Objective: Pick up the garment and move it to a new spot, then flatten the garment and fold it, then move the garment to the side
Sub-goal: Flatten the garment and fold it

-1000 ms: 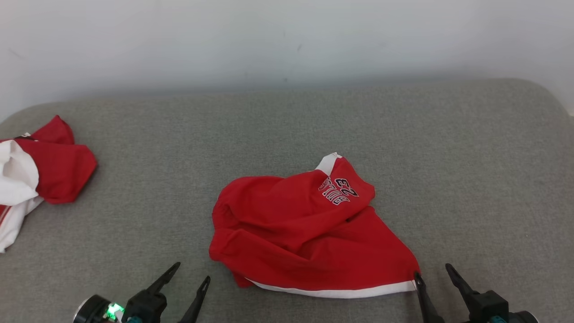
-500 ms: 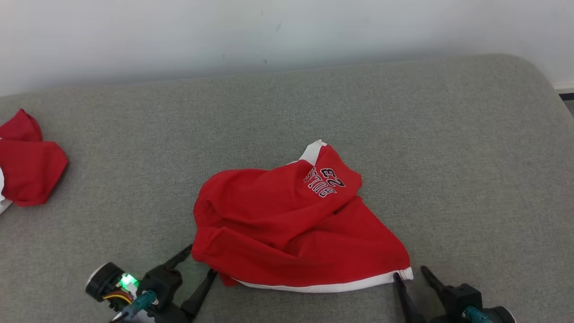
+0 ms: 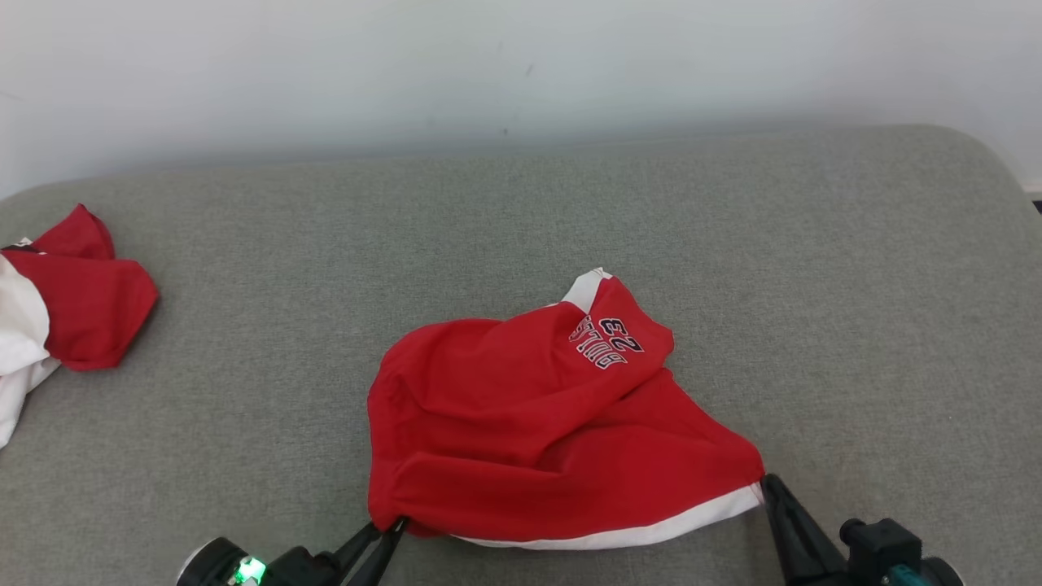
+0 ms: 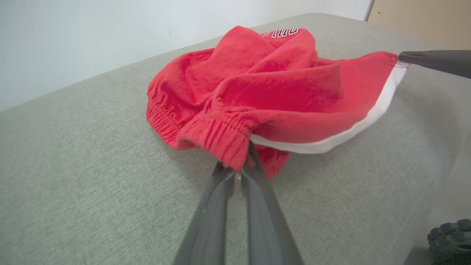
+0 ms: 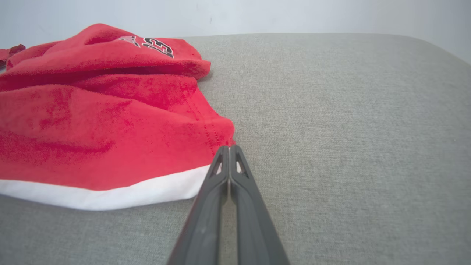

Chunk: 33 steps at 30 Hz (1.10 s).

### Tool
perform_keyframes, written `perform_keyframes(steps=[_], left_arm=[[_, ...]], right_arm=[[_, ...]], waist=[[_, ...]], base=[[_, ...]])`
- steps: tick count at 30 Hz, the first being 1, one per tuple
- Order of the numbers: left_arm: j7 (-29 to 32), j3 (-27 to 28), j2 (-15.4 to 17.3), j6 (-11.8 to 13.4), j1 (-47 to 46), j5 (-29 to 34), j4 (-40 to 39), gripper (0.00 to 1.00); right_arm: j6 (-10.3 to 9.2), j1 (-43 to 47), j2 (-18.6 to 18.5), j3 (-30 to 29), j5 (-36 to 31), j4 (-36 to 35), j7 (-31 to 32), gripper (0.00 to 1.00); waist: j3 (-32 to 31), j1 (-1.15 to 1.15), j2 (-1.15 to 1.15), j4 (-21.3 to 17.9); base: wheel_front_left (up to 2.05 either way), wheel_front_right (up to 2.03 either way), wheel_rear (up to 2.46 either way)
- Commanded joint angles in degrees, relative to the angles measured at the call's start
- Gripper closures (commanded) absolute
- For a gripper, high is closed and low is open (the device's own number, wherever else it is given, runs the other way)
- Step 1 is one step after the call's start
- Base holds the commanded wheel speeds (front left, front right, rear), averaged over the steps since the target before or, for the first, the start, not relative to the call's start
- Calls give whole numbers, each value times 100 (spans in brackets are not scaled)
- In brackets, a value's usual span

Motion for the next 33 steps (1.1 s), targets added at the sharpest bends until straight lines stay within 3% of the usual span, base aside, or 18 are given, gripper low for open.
perform_keyframes(steps=[1,8,15,21,25,30,33], left_arm=[[-19,62,-4,15,65,0,-99,100],[-19,171,314,14,-481,-352,-732,100],[457,-219,840,14,-2666,-1147,-962,100],[1271,-712,1090,14,-5282,-1939,-663,100],[1606,-1077,1002,14,-7336,-2471,25,100],[1570,-1380,725,14,-8888,-2766,752,100],[1486,-1503,655,14,-9375,-2768,1028,100]], right_arm=[[-14,51,-44,-14,60,-152,-2,100],[-14,-460,-276,117,580,-952,58,100],[-14,-2406,-618,180,1307,-1107,580,100],[-14,-4939,-625,83,1703,-699,1129,100],[-14,-7005,-534,-89,1796,-67,1355,100],[-13,-8650,-518,-339,1685,756,1380,100],[-13,-9143,-507,-403,1603,1079,1301,100]], waist=[[-65,0,0,61],[-38,0,0,69],[574,0,0,19],[1673,0,0,-106],[2418,0,0,-173],[2931,0,0,-138],[3084,0,0,-128]], base=[[0,0,0],[0,0,0],[0,0,0],[0,0,0],[0,0,0],[0,0,0],[0,0,0]])
